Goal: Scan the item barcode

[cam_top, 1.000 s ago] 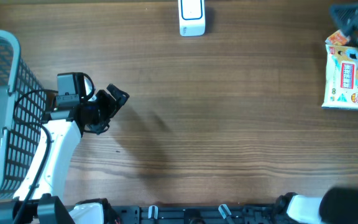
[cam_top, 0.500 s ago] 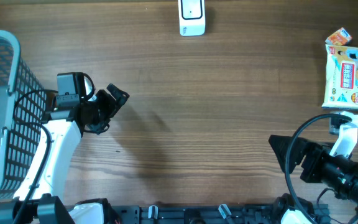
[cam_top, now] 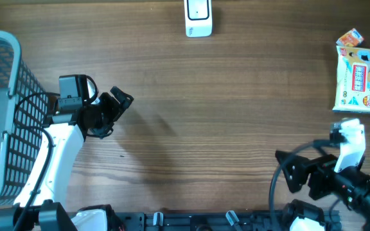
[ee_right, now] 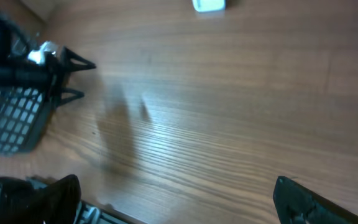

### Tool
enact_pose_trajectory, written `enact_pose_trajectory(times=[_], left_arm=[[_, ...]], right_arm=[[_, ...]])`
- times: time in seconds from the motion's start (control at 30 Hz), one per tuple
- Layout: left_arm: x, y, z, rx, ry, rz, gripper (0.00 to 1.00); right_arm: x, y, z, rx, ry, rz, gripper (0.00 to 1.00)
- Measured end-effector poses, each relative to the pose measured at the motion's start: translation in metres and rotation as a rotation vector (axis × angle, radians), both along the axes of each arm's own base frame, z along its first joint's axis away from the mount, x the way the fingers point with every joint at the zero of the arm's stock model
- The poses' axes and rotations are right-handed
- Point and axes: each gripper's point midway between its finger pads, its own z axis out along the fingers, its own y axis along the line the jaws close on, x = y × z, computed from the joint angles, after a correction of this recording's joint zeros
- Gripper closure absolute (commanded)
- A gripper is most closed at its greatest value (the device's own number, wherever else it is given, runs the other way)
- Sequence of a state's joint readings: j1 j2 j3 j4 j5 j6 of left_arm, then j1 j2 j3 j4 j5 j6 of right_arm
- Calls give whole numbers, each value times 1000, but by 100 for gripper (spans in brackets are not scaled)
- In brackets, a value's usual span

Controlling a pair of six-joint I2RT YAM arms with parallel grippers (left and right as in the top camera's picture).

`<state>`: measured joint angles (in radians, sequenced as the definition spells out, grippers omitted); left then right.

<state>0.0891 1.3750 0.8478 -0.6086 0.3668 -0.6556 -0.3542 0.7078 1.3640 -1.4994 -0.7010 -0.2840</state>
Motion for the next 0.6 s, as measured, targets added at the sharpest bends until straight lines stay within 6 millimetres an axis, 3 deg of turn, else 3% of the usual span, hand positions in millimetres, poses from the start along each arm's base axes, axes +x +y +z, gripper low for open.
enact_pose_trajectory(times=[0.17,0.23,0.37,0.5,0.6], left_arm=[[0,0,0,0,-1,0,0],[0,0,0,0,-1,0,0],[0,0,0,0,-1,0,0],[0,0,0,0,-2,0,0],[0,0,0,0,-1,0,0]], right_arm=[[-27,41,15,-80,-463,283,0],[-29,50,-1,-92,-581,361,0],[-7,55,-31,-136,-807,417,0],[25,55,-65,-157,-911,436,0],[34,55,-77,-174,-971,420,0]])
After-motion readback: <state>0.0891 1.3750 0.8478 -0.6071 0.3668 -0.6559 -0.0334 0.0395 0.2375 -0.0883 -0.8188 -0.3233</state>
